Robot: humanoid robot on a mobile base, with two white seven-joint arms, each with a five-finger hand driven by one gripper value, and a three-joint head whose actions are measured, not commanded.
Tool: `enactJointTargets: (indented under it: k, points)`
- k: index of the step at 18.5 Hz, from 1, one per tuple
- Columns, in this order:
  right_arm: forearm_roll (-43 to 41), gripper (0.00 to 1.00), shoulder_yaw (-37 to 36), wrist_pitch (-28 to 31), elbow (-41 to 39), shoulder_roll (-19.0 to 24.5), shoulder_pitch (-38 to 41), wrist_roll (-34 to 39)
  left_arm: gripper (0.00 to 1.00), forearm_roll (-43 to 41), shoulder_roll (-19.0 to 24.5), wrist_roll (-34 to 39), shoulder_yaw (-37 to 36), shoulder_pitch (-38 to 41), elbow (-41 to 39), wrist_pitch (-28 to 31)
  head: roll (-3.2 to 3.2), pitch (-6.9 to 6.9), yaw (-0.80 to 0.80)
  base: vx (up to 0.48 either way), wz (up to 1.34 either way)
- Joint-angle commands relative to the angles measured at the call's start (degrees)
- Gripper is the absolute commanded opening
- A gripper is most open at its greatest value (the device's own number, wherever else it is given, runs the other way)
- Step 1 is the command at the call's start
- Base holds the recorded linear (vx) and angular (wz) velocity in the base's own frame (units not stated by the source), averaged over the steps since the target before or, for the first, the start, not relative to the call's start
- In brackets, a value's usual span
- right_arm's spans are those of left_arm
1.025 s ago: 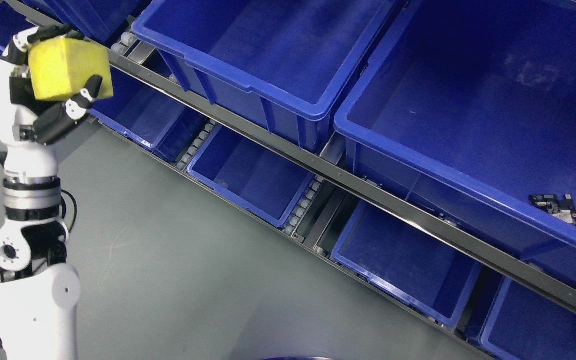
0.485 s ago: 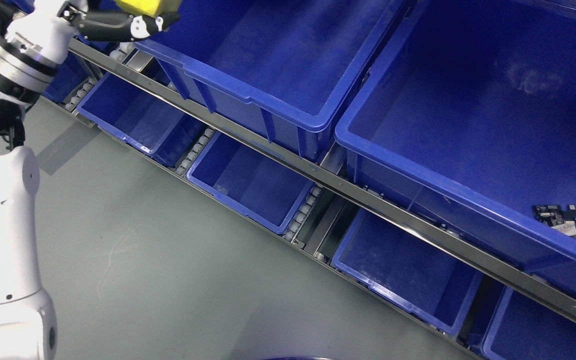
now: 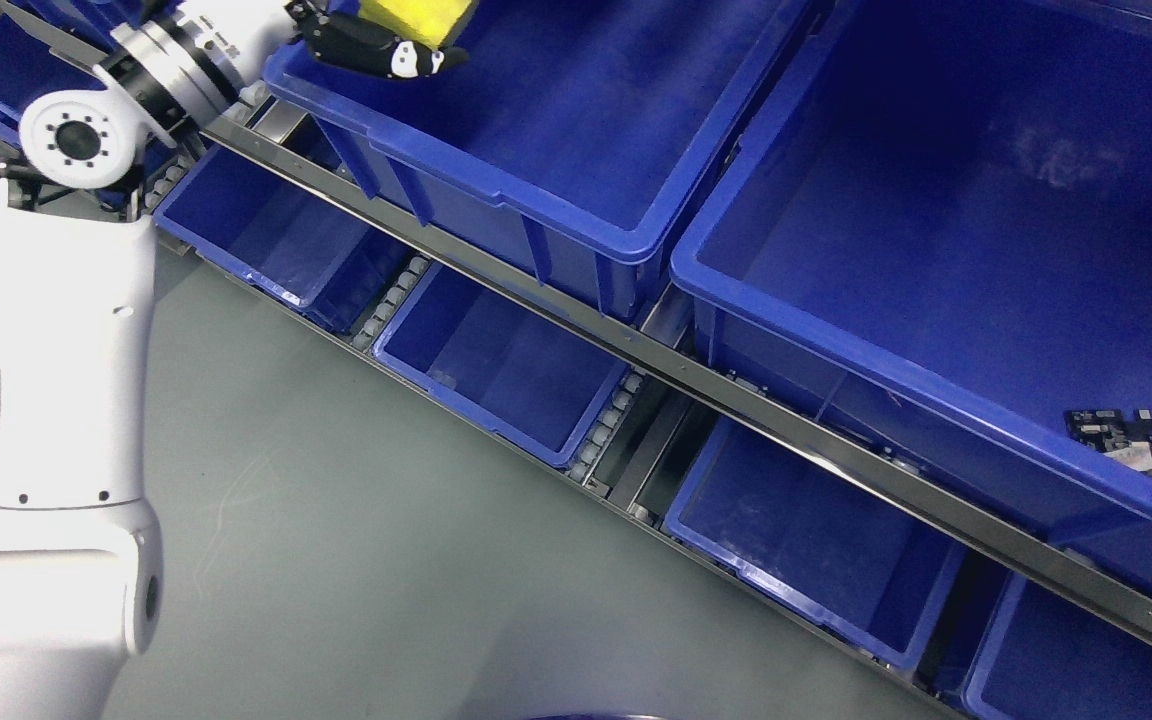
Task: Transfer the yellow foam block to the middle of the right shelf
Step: 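Extend the left hand over the blue bin and release the cube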
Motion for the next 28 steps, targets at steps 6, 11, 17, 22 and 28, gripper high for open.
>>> enactJointTargets:
  k: [6,11,17,22,28]
  points:
    - [0.18,1.0,-0.7,-0.04,-1.0,-1.0,1.31,-0.02,1.0,-8.69,-9.45,0.53,-3.33,-3.18,13.27,0.53,0.0,0.0,0.0,0.0,0.0]
    - [0.18,1.0,-0.7,-0.04,-1.0,-1.0,1.4,-0.02,1.0,-8.42,-9.45,2.29,0.55,-3.18,12.48,-2.71,0.0,0.0,0.0,0.0,0.0]
    - [0.18,1.0,-0.7,-0.04,-1.0,-1.0,1.31,-0.02,0.94,-9.21,-9.45,3.88,-2.08,-2.65,12.74,-7.73,0.0,0.0,0.0,0.0,0.0]
    - [0.18,1.0,-0.7,-0.04,-1.0,-1.0,1.31,-0.02,1.0,-2.33,-9.45,19.43,0.19,-1.87,14.05,-6.24,0.0,0.0,0.0,0.0,0.0]
    - [0.18,1.0,-0.7,-0.04,-1.0,-1.0,1.31,-0.02,1.0,9.59,-9.45,25.94,-1.9,-1.6,13.71,-1.23,0.0,0.01,0.0,0.0,0.0]
